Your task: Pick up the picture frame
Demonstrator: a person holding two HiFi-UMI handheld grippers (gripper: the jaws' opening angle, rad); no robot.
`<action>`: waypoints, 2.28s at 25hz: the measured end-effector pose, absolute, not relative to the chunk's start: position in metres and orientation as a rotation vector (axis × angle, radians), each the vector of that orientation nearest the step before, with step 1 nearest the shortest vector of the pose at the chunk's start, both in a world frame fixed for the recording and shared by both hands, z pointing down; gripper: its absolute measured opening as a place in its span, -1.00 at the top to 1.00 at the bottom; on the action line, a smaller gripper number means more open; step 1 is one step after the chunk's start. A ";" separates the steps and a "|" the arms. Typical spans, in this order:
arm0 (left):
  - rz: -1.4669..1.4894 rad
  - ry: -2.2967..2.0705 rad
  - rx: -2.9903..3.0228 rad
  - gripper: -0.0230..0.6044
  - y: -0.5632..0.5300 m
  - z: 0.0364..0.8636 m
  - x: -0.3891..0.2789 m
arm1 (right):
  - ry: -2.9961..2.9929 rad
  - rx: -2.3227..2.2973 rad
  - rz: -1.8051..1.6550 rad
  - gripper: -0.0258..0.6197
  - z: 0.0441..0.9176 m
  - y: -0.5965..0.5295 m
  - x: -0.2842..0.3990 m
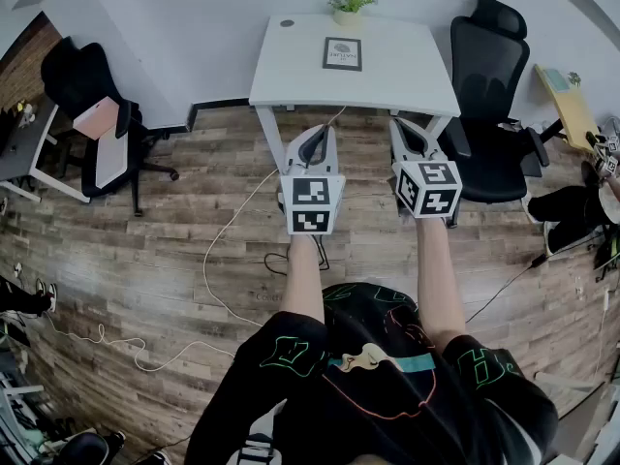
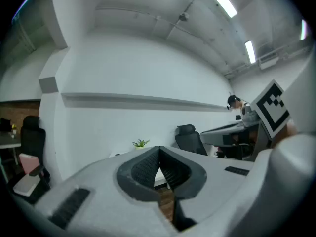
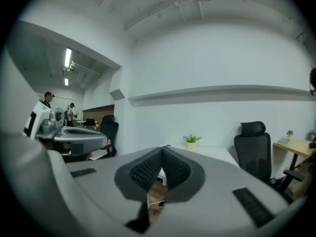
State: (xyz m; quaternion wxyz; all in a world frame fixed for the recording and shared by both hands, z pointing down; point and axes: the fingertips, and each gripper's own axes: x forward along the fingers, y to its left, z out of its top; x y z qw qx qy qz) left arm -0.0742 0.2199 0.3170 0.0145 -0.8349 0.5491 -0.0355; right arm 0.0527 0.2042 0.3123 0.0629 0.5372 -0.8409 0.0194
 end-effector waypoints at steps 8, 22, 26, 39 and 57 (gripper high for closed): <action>-0.143 1.670 -2.592 0.90 0.214 0.314 -0.062 | -2.502 1.715 0.060 0.93 0.308 0.194 0.063; -0.068 1.759 -2.597 0.90 0.202 0.312 -0.082 | -2.528 1.717 0.054 0.92 0.295 0.192 0.065; -0.046 1.790 -2.582 0.90 0.199 0.311 -0.090 | -2.541 1.722 0.058 0.92 0.293 0.190 0.070; 0.040 1.846 -2.574 0.90 0.165 0.312 -0.111 | -2.572 1.691 0.062 0.92 0.291 0.157 0.070; -0.063 1.956 -2.535 0.90 0.053 0.337 -0.114 | -2.555 1.641 0.252 0.91 0.341 0.040 0.079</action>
